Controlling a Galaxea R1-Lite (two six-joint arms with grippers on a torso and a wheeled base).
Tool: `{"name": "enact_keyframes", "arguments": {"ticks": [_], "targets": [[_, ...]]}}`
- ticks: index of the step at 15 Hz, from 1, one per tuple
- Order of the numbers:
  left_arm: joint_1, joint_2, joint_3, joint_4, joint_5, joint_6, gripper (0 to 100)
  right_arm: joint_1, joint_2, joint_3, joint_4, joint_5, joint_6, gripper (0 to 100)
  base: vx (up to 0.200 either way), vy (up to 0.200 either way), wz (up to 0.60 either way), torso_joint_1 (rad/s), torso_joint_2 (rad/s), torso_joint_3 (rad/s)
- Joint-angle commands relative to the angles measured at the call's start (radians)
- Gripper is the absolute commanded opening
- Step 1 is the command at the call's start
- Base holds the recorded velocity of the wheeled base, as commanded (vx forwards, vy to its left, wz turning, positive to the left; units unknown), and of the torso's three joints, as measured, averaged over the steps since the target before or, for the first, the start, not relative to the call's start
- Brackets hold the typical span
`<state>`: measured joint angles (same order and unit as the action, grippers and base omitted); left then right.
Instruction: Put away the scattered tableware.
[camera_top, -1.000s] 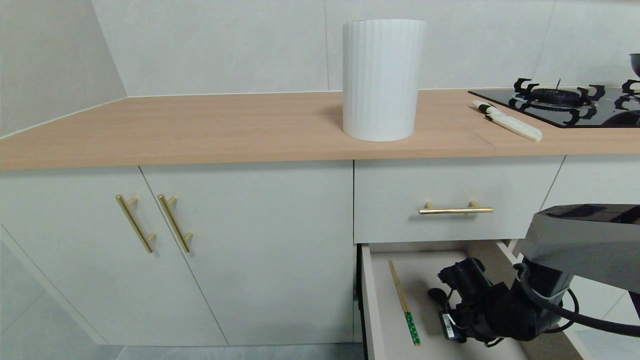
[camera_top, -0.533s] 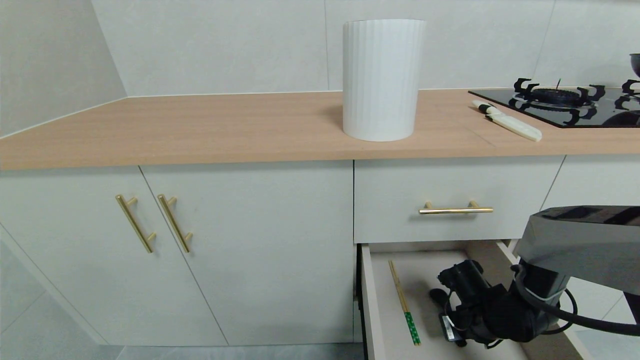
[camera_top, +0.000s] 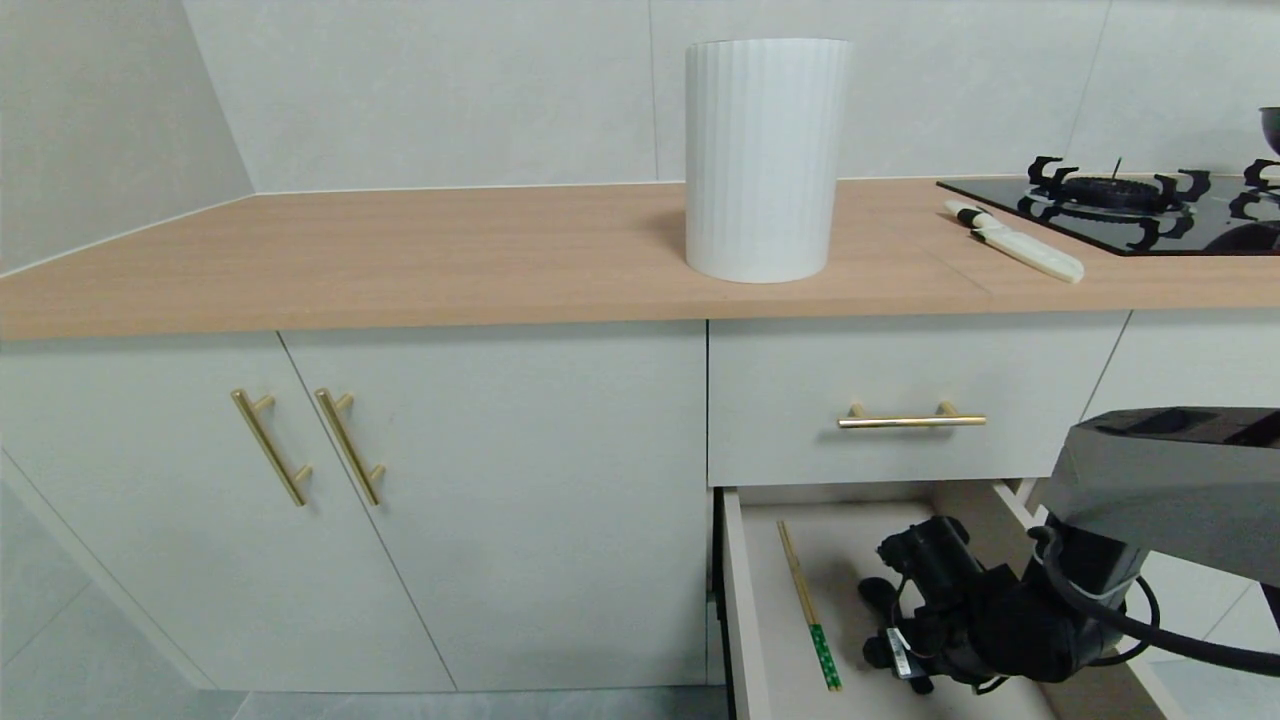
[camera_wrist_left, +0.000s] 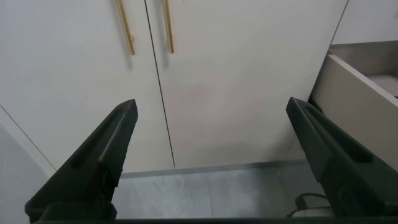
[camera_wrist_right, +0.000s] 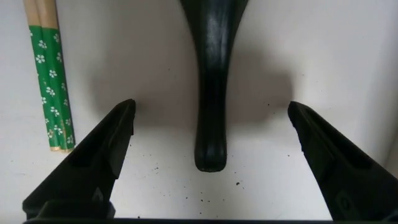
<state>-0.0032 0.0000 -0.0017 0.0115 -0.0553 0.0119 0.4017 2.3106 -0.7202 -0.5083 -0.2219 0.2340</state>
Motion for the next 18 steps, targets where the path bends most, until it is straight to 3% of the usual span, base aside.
{"name": "enact_keyframes", "arguments": {"ticks": [1,7,18], "targets": [[0.000,0.000,0.000,0.001,0.000,0.000,100,0.009,-0.125,0.025,0.022,-0.002,0.005,100,0.000,0.000,0.00,0.000,0.00,0.000],[0.000,0.000,0.000,-0.001,0.000,0.000,100,0.009,-0.586,0.042,0.395,0.006,0.057,100,0.000,0.000,0.00,0.000,0.00,0.000],[0.000,0.000,-0.001,0.001,0.000,-0.003,100,0.120,-0.872,0.091,0.502,-0.002,0.053,100,0.000,0.000,0.00,0.000,0.00,0.000]]}}
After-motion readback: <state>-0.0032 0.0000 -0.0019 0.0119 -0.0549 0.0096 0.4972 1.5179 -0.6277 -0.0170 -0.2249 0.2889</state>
